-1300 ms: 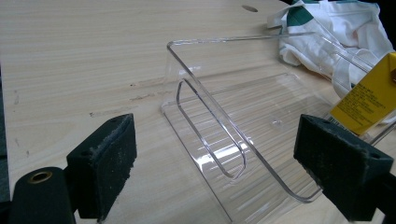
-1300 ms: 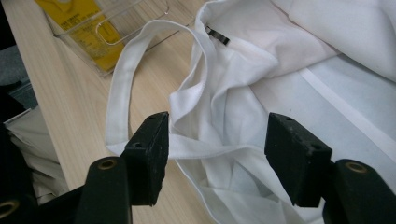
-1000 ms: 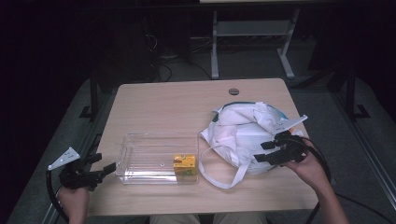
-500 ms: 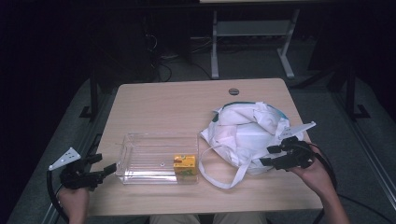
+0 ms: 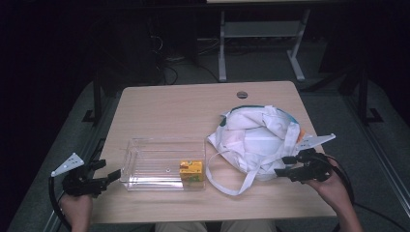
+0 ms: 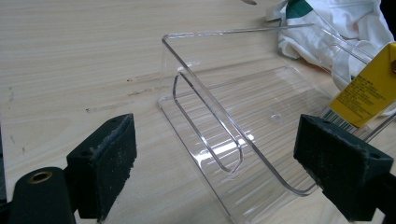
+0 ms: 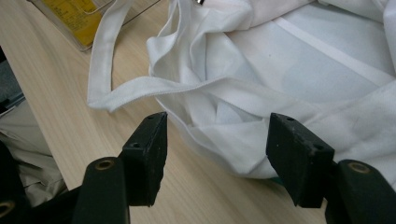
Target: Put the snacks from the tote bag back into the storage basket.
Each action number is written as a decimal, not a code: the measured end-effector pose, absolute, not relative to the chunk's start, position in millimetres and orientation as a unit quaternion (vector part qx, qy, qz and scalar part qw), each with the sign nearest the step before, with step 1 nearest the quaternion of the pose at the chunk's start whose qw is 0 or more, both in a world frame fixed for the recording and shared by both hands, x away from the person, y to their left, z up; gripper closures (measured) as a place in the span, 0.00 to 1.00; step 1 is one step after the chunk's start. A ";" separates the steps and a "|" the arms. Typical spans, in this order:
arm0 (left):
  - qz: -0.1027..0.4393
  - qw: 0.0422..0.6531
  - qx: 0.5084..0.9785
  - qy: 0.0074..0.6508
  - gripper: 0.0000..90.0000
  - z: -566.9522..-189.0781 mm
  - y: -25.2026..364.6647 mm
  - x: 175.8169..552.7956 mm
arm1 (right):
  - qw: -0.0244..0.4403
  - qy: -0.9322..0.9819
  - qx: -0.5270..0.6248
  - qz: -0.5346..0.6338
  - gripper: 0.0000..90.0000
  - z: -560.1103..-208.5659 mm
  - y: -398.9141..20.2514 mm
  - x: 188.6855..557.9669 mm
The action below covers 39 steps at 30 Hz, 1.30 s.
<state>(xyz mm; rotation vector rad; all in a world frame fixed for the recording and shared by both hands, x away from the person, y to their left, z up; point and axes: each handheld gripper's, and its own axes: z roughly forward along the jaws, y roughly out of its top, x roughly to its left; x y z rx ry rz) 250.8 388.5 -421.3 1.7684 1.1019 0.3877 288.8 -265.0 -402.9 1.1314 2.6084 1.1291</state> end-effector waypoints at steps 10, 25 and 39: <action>0.160 0.490 0.727 0.453 0.14 -421.3 387.8 250.4 | 0.040 0.843 0.381 0.378 0.42 -411.5 -274.0 279.9; 0.162 0.482 0.734 0.451 0.14 -421.6 386.3 250.6 | 0.045 0.832 0.393 0.389 0.42 -417.4 -281.3 269.0; 0.158 0.480 0.743 0.438 0.14 -422.3 383.2 252.8 | 0.055 0.827 0.403 0.387 0.42 -426.0 -281.2 257.9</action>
